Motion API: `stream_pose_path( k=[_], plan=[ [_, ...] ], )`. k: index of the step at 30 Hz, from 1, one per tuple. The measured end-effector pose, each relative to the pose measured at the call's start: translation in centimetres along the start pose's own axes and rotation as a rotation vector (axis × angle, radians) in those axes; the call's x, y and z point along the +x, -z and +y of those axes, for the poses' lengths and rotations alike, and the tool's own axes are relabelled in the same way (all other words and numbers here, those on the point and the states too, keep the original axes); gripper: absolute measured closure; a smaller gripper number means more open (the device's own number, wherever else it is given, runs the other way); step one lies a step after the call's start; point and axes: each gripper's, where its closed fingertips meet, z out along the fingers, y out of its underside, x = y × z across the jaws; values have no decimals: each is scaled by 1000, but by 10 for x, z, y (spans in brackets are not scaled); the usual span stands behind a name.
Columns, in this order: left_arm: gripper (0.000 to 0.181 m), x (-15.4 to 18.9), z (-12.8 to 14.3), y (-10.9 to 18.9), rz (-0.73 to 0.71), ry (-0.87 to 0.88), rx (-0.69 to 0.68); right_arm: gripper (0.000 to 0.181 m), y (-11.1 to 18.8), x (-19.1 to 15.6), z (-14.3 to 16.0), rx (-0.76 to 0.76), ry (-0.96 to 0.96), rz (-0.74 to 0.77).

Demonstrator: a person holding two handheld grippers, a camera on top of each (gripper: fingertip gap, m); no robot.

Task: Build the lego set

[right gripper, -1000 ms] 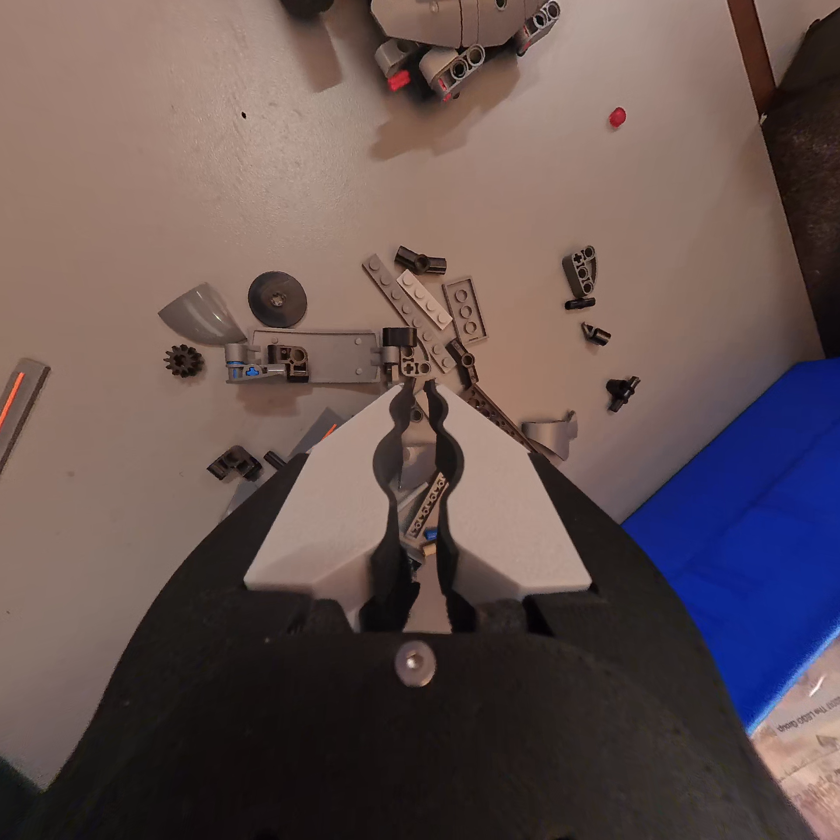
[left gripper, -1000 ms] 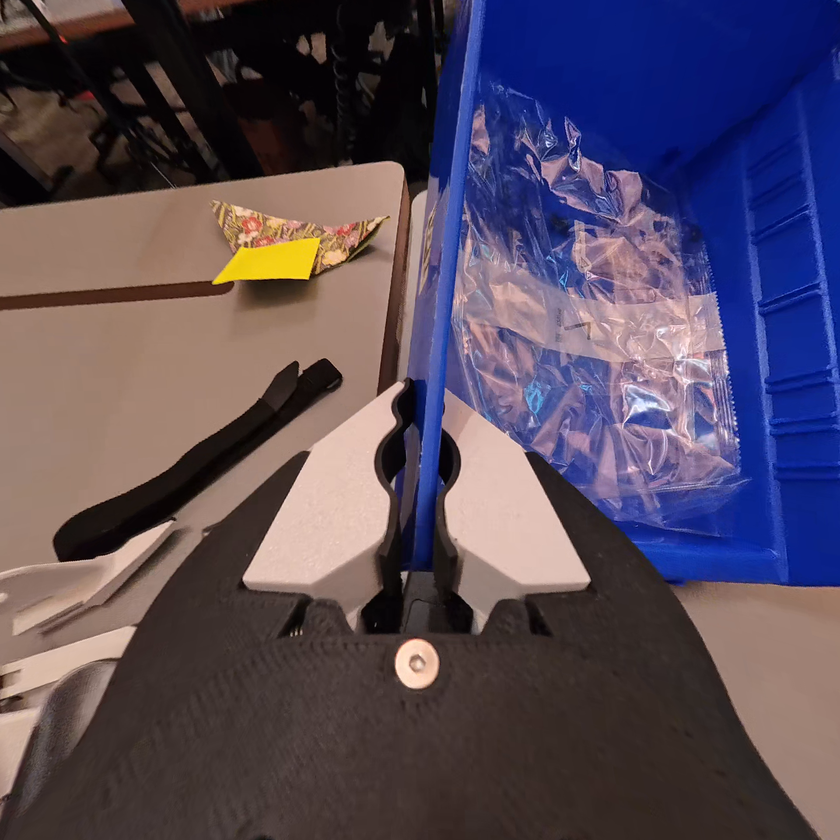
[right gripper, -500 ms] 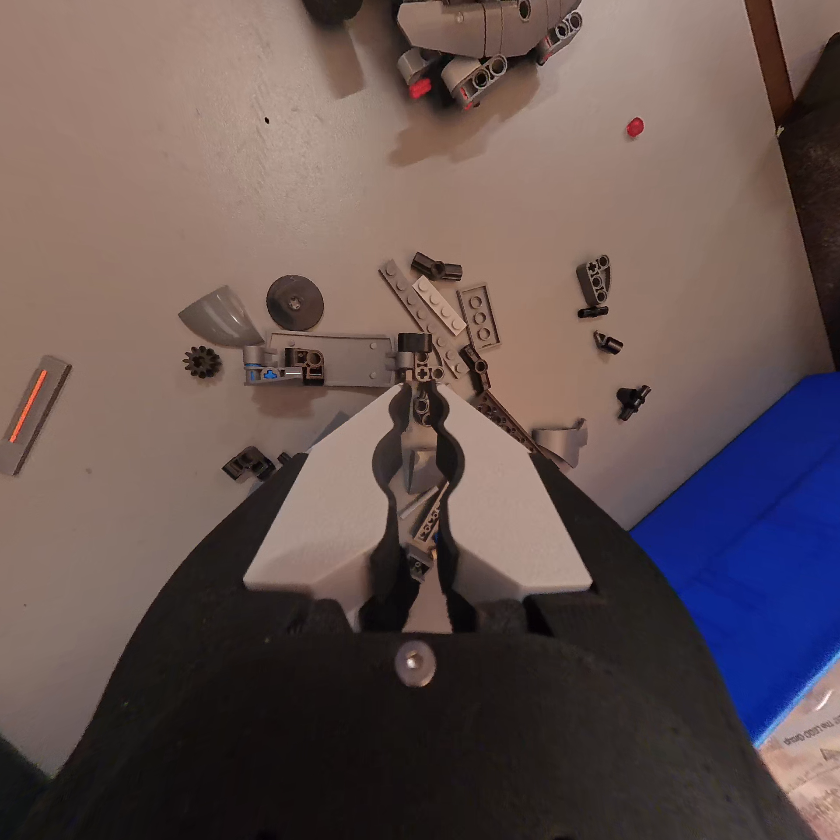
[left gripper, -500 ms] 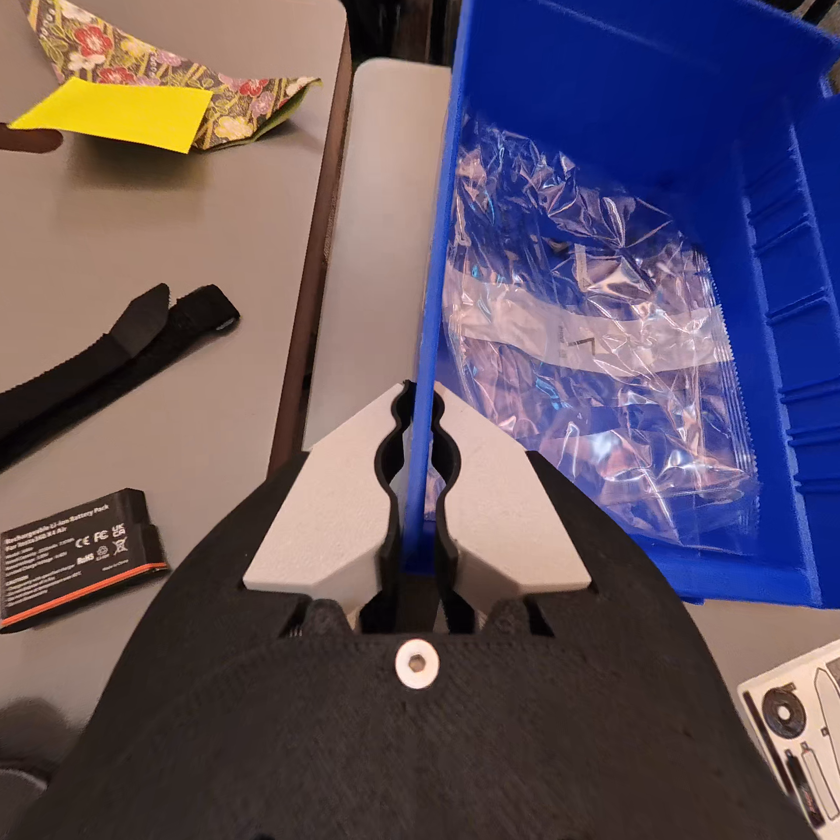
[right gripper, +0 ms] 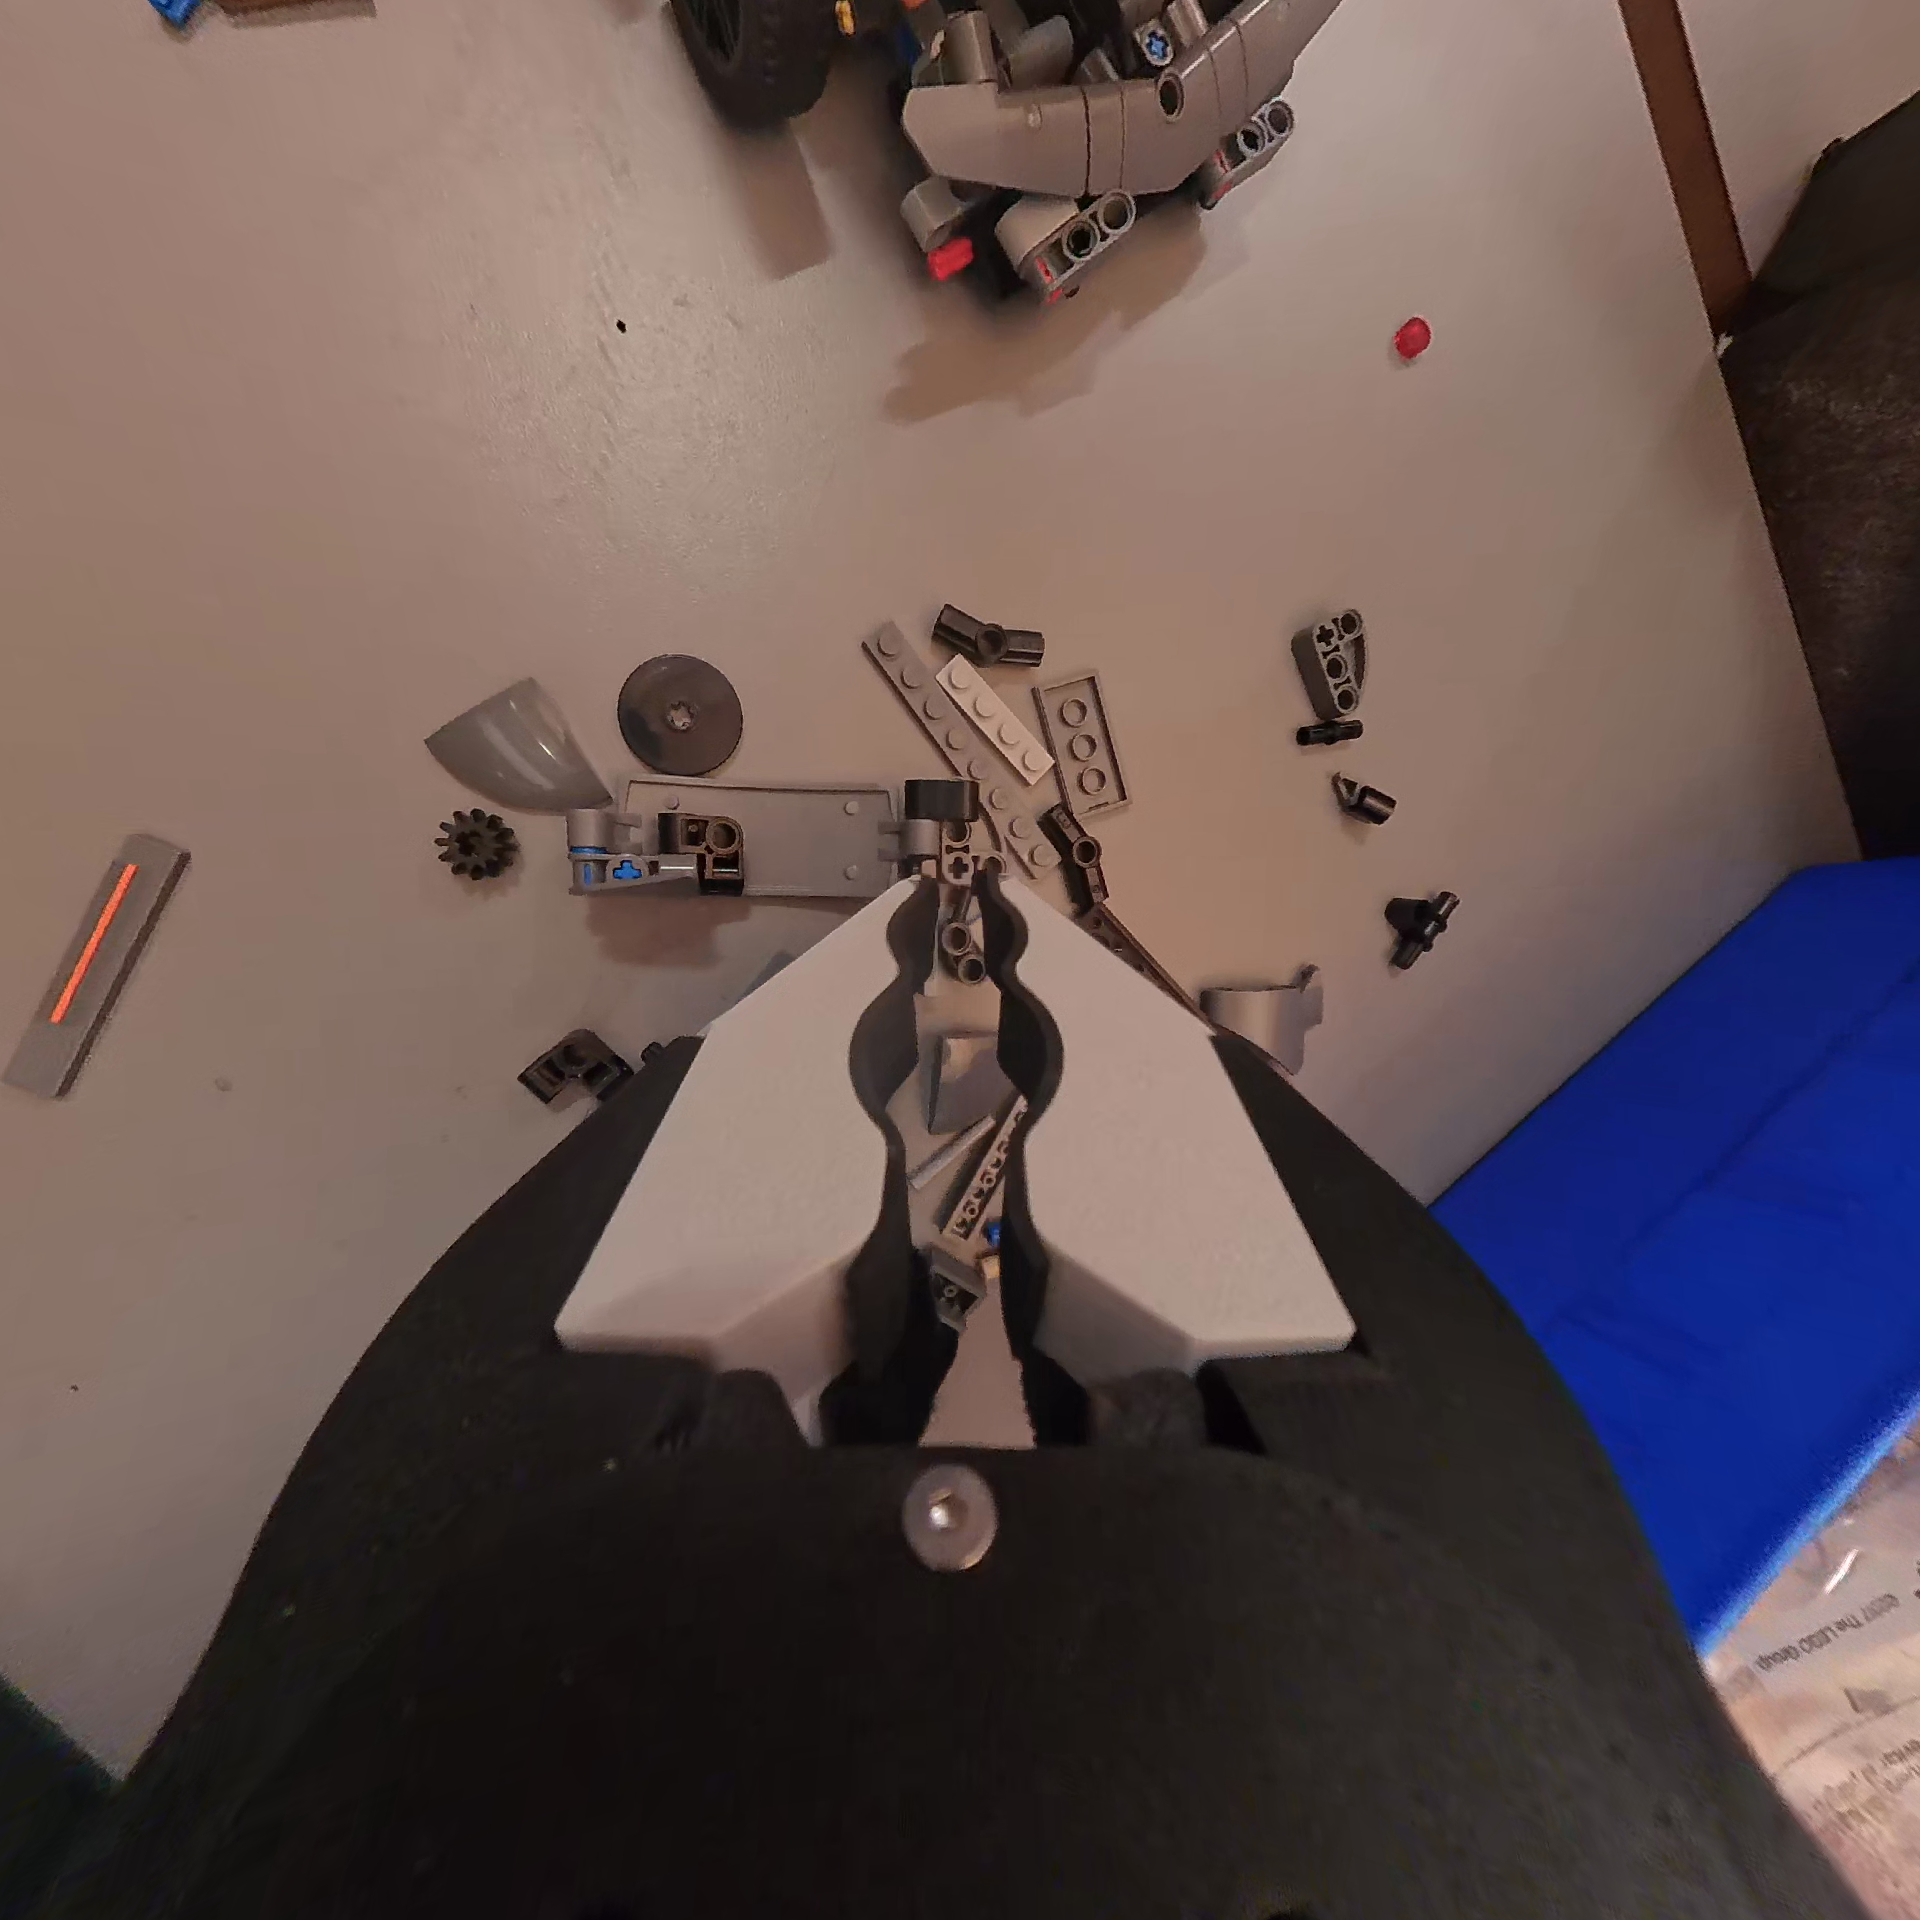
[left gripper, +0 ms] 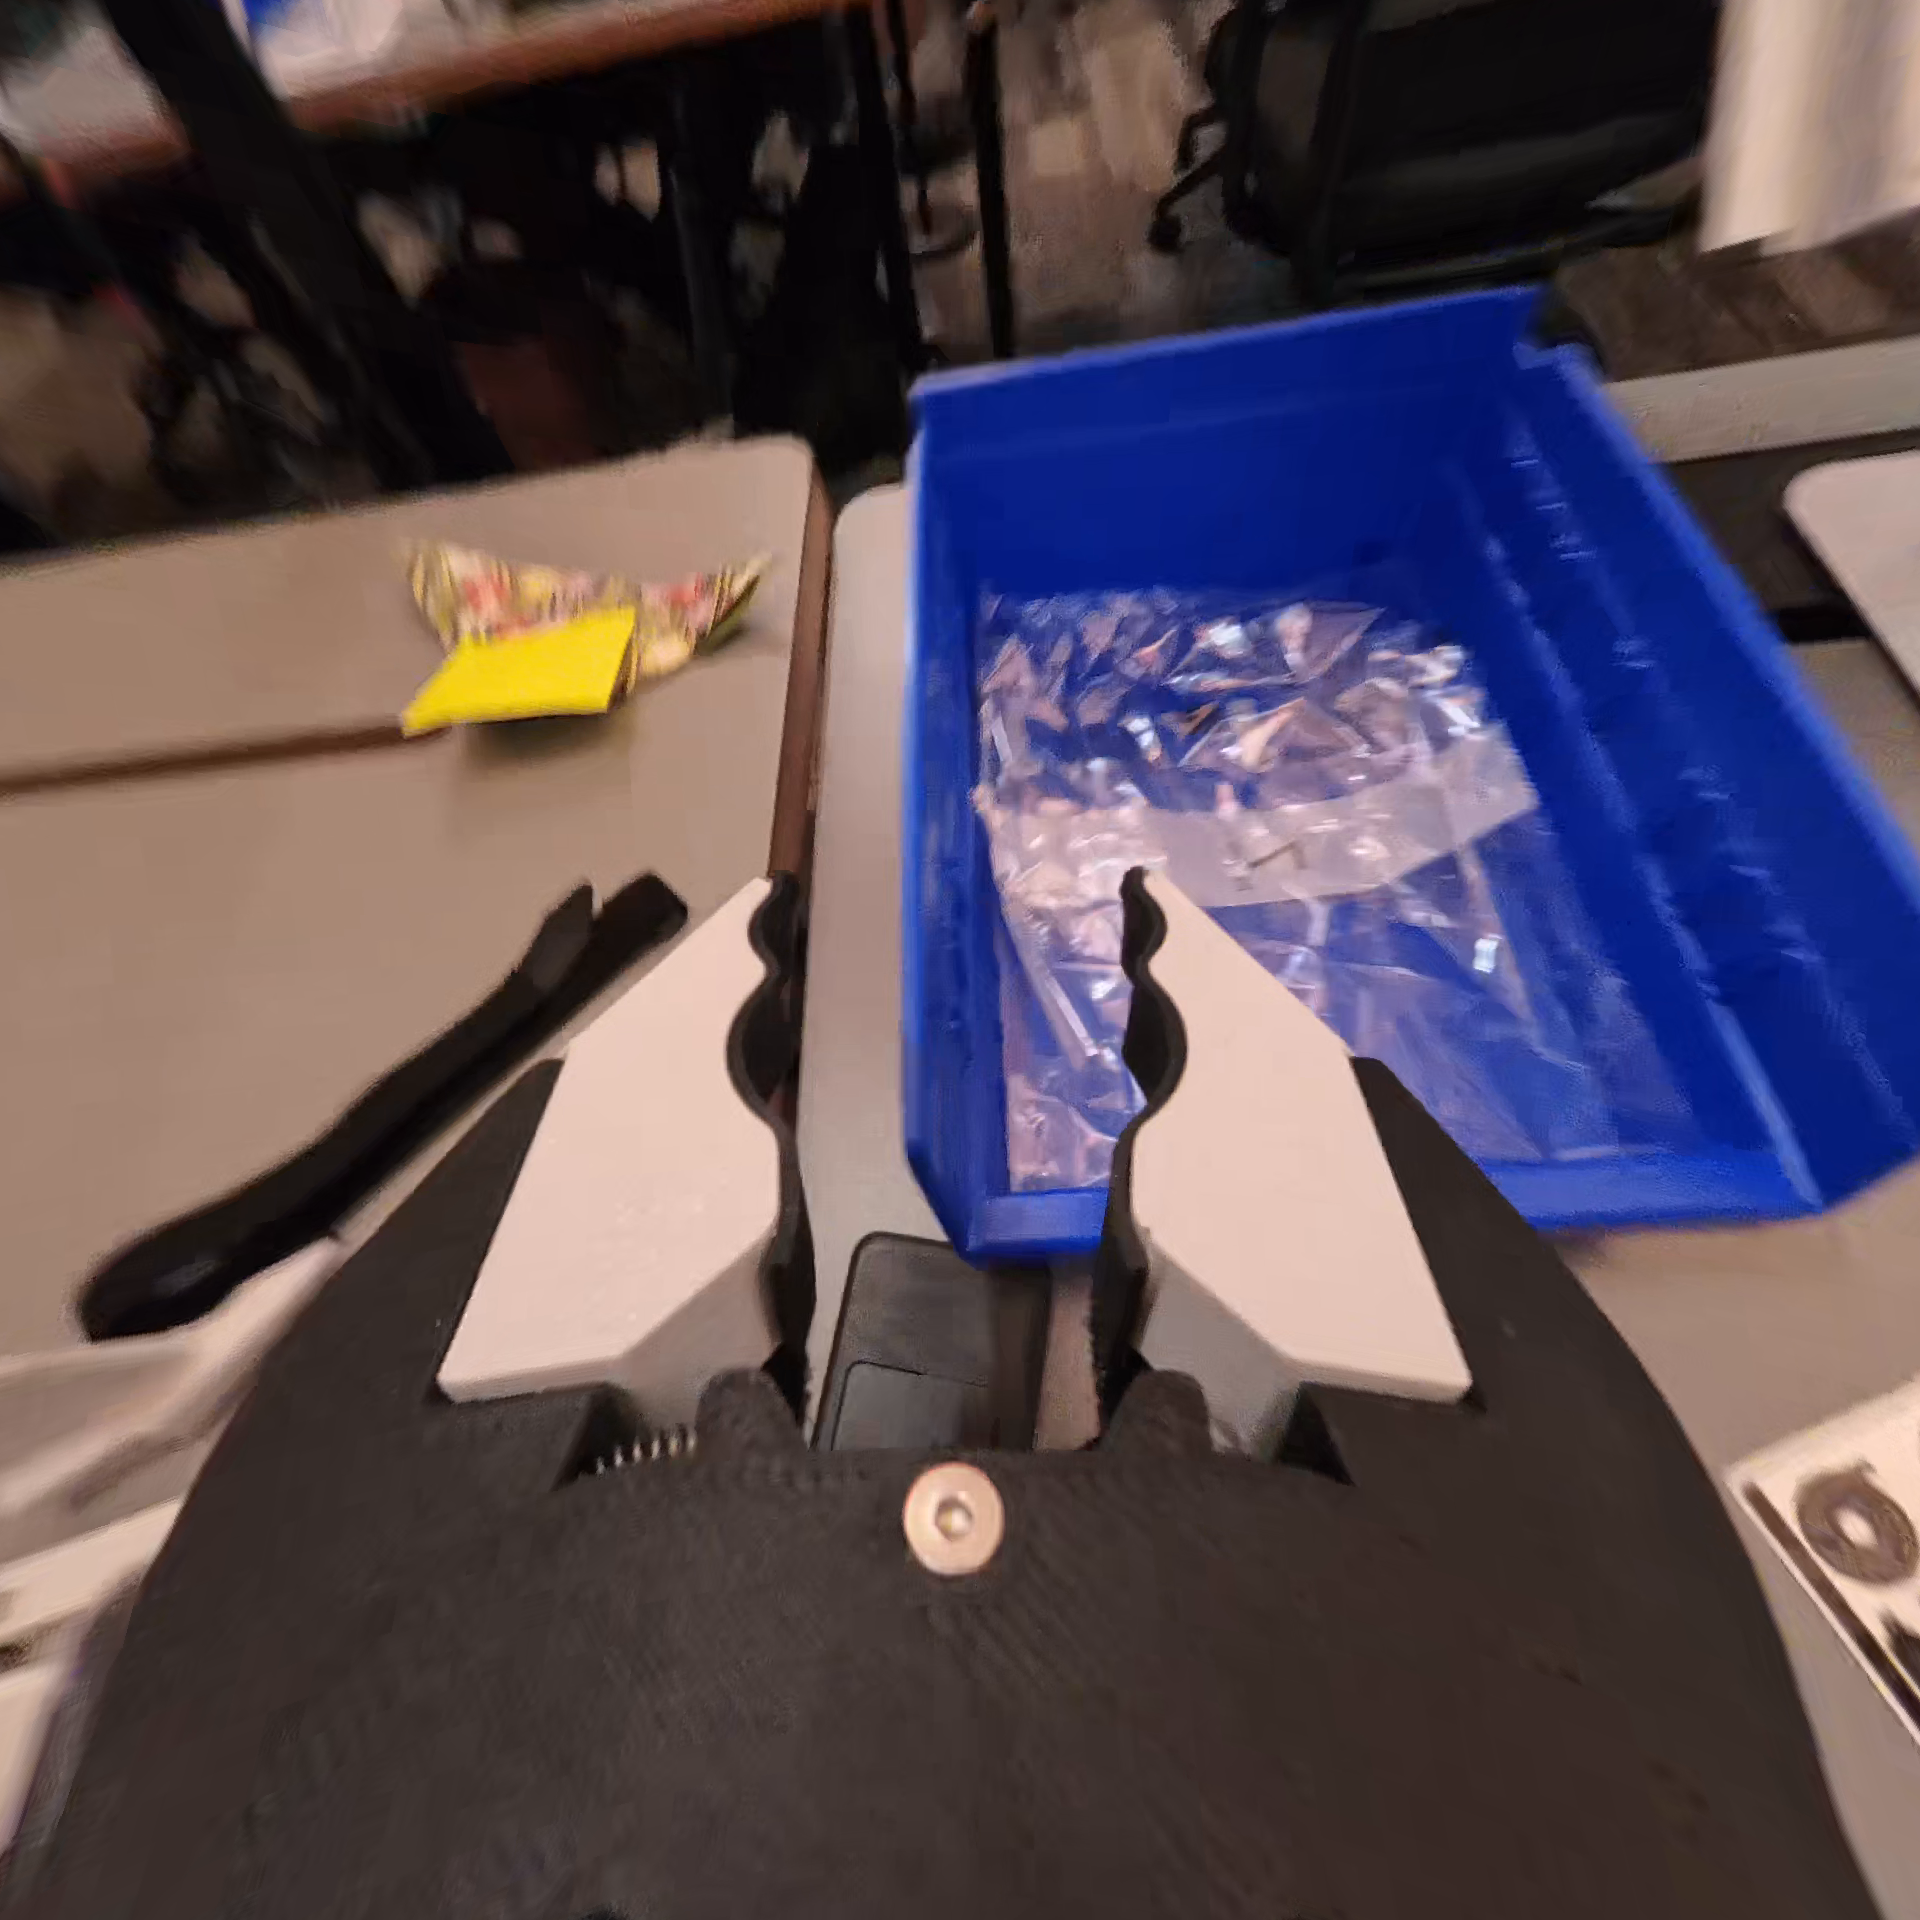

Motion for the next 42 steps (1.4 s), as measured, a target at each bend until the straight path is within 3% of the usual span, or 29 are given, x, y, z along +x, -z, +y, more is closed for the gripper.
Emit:
stream_pose_path(
  k=[3,4,7,10,14,18,22,28,31,36,42],
  plan=[
    [104,55,-36,40,111,-196,87,175,1,1,-1,4,-5,3],
    [92,79,-40,52,168,-251,81,175,1,1,-1,4,-4,4],
    [93,155,-28,89,348,-442,30,175,3,1,-3,12,-1,5],
    [100,221,7,114,500,-587,-41,175,5,1,-5,21,1,5],
    [97,262,84,101,596,-654,-260,175,8,-1,-9,37,8,2],
    [88,260,150,72,625,-540,-499,175,11,-3,-12,50,16,0],
    [105,265,162,66,647,-493,-491,175,13,-4,-14,61,20,-2],
    [118,267,160,64,643,-471,-450,175,14,-5,-15,65,23,-5],
    [158,268,159,65,646,-464,-399,175,14,-5,-16,68,24,-6],
    [181,271,159,66,615,-504,-358,175,13,-6,-15,62,28,-8],
    [181,275,159,67,626,-514,-345,175,14,-5,-16,68,23,-6]
  ],
)
